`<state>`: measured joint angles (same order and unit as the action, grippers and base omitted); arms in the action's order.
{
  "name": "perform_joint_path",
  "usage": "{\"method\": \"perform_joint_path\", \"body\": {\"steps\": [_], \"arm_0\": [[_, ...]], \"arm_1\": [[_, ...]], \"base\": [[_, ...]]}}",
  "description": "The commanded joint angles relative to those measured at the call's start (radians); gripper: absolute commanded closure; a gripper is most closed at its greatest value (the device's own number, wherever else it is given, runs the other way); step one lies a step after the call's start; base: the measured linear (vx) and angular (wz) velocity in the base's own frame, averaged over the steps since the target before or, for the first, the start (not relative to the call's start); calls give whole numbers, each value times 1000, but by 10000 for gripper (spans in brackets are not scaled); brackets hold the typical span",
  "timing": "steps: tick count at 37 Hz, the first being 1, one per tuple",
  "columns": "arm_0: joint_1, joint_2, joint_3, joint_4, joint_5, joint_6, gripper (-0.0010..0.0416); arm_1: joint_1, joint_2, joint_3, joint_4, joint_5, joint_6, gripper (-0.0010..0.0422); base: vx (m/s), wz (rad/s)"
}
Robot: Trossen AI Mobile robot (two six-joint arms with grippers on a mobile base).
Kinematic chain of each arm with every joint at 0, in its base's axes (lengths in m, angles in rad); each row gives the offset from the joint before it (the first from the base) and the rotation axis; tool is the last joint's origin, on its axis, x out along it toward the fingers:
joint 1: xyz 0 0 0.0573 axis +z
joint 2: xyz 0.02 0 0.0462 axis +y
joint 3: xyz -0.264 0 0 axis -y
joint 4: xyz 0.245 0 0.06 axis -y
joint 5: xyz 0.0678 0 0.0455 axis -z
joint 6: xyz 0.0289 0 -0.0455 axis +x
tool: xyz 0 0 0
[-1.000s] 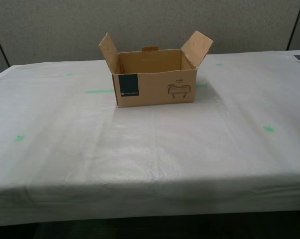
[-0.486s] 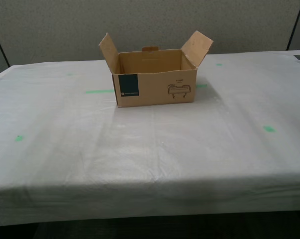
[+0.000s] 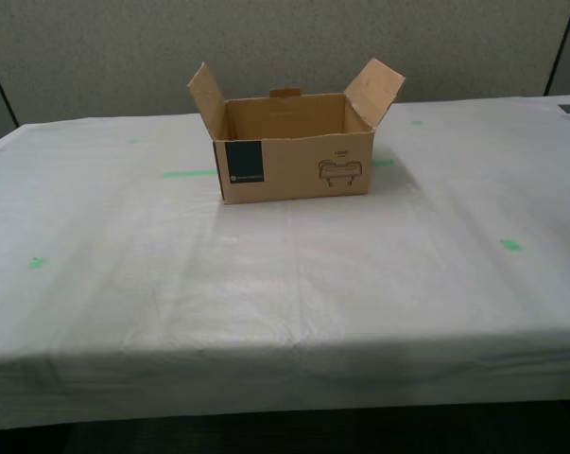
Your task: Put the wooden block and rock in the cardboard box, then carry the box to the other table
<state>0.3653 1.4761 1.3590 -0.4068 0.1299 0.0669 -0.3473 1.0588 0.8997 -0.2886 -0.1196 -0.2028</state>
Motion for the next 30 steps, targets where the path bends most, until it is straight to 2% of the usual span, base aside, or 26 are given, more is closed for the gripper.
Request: {"method": "perform_joint_path", "body": {"steps": [1,30], "arm_0": [[1,0,1,2,6,1,16],[1,0,1,2,6,1,16]], "arm_1": [[0,0,1,3,-3,3,62],[0,0,1,3,-3,3,62]], "base": [[0,0],[0,0]]}}
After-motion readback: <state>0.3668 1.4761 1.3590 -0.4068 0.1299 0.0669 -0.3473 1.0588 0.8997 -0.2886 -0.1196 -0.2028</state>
